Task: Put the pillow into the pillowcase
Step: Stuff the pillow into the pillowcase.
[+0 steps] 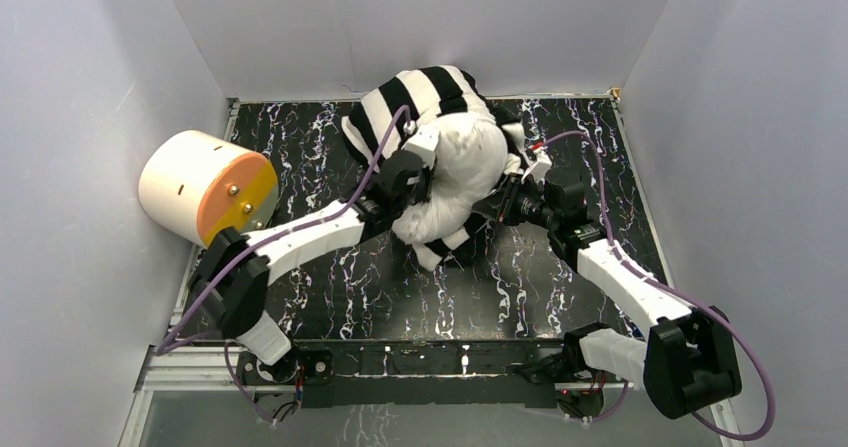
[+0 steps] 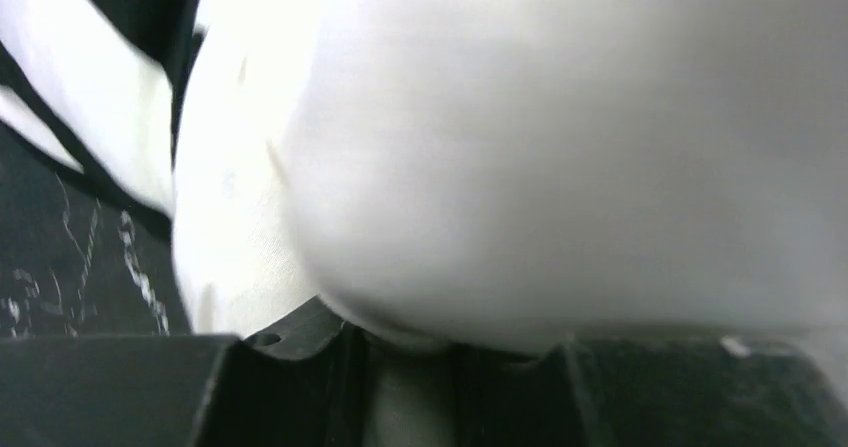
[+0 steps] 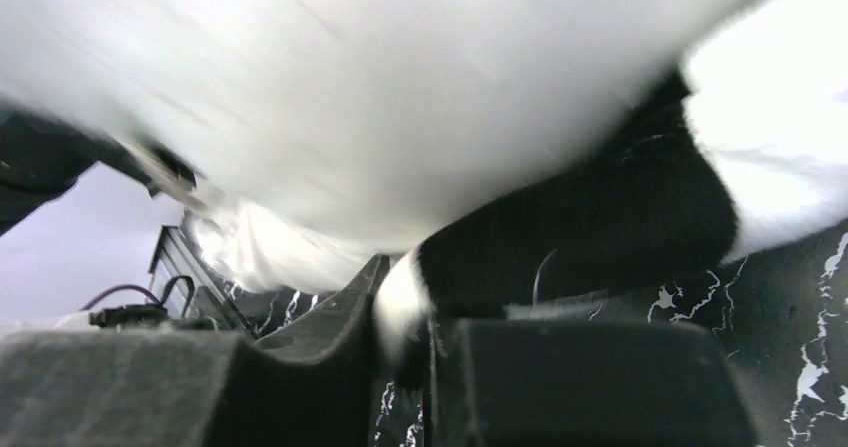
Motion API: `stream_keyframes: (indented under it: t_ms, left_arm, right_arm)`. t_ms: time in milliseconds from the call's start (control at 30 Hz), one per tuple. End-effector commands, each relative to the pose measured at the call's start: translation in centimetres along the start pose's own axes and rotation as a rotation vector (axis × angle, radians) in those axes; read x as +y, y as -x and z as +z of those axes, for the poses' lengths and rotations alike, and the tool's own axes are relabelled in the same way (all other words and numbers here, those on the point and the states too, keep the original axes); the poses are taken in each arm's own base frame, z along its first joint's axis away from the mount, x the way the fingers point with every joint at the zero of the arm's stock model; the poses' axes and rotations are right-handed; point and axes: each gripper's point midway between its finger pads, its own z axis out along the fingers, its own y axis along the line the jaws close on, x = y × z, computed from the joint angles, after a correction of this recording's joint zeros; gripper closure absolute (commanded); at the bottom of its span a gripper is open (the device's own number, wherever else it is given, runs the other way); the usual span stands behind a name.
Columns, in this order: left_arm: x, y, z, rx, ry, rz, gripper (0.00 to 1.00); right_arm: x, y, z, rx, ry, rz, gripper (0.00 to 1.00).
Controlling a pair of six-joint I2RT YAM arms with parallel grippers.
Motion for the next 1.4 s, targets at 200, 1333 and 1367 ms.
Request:
stream_keyframes:
  t_ms: [200,1333,1367]
  left_arm:
    - [2.5,-17.4,-3.2,0.406,-0.058,0.044,0.84]
    - [3.5,-20.8,-3.1,0.491,-0.030,-0.014,0.84]
    - [3.7,-21.0,-3.1,0.498,-0.022,-0.012,0.84]
  right_arm:
    - [-1.7,2.3,-1.3,-0.181,-0.108,0.007,0.69]
    - [-8.8,11.6,1.6,-0.345,0.332,0.047,0.35]
    - [-8.4,11.9,1.4,-0.351,0.342,0.039,0.45]
